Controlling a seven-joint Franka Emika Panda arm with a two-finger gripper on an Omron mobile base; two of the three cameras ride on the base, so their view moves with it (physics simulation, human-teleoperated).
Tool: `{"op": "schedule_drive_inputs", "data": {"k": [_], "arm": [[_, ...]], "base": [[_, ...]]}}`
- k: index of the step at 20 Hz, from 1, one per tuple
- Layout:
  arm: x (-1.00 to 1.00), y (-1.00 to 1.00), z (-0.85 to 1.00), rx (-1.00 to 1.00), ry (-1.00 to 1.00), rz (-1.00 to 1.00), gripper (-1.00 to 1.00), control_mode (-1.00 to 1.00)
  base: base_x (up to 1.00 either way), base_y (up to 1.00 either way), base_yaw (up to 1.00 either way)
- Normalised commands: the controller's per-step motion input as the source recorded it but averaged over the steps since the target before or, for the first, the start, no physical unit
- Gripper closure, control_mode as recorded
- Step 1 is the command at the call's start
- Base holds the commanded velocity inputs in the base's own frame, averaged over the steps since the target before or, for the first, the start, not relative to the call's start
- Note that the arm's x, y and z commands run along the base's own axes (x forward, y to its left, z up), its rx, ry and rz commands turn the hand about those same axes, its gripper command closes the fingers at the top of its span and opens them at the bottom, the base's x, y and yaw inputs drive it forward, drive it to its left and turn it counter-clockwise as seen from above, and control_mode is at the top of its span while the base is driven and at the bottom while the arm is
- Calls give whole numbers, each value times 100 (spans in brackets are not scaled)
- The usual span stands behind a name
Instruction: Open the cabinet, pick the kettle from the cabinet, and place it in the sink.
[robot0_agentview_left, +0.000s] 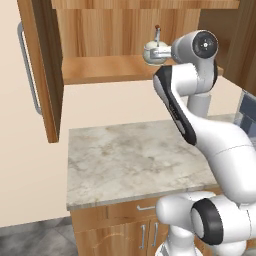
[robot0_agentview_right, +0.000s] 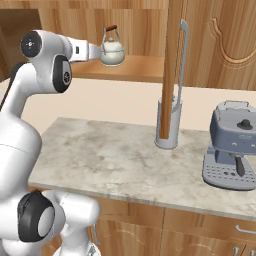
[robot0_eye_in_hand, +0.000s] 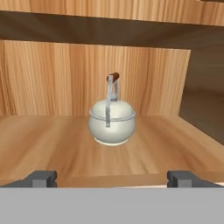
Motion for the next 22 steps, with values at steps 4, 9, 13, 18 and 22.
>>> {"op": "schedule_drive_inputs", "data": {"k": [4, 9, 13, 18, 22], "arm": [[28, -13, 21, 0, 0, -2, -100, -100], [26, -4, 16, 0, 0, -2, -100, -100], [23, 1, 0, 0, -2, 0, -100, -100], [31, 1, 0, 0, 0, 0, -100, -100], [22, 3, -11, 0, -1, 0, -100, -100]], "base": [[0, 0, 0], [0, 0, 0], [0, 0, 0], [0, 0, 0], [0, 0, 0]]}}
